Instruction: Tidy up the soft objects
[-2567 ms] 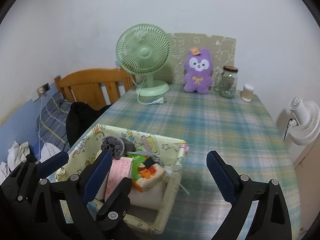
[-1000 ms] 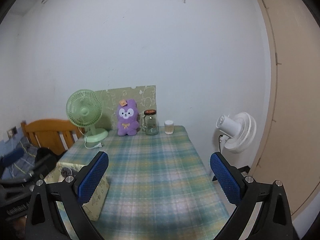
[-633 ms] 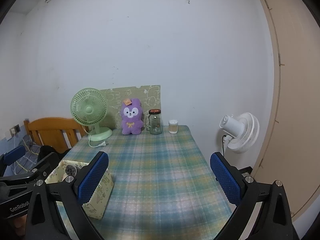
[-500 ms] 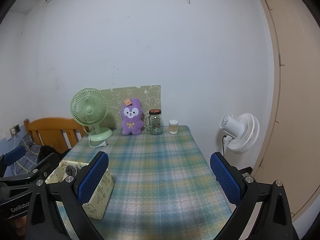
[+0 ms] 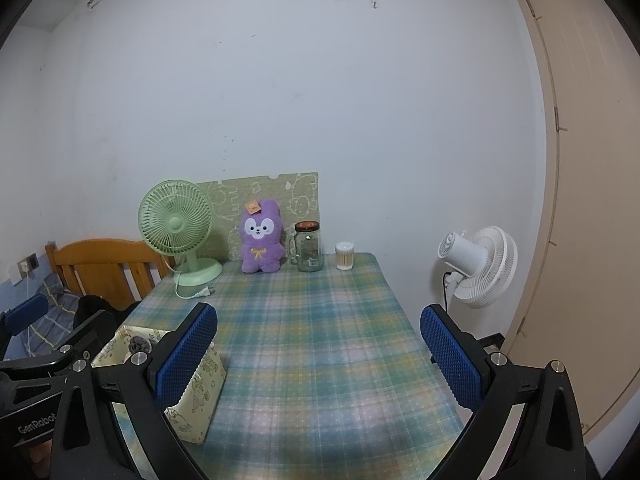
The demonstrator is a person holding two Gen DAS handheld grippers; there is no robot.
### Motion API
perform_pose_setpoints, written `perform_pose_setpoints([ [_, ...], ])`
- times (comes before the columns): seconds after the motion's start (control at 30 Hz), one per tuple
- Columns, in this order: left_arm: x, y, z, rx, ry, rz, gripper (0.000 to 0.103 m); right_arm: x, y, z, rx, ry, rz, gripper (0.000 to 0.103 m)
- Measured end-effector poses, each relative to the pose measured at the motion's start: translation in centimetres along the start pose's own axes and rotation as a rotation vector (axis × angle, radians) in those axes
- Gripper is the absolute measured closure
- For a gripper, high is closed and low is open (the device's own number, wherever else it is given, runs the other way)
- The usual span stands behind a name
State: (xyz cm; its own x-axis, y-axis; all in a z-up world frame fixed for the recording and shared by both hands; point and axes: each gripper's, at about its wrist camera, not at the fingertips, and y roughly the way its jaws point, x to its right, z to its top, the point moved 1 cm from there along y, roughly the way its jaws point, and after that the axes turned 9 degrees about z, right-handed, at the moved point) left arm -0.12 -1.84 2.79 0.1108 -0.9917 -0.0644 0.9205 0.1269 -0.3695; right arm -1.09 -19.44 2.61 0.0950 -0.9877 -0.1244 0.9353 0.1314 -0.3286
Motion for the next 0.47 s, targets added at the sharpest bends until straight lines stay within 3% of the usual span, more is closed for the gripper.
perform_pose_setpoints([
  [0.47,0.29,0.30,0.02,-0.013,0.000,-0.003,0.000,0.22,0.40,0.09,-0.007,0.009,-0.003,0.000],
])
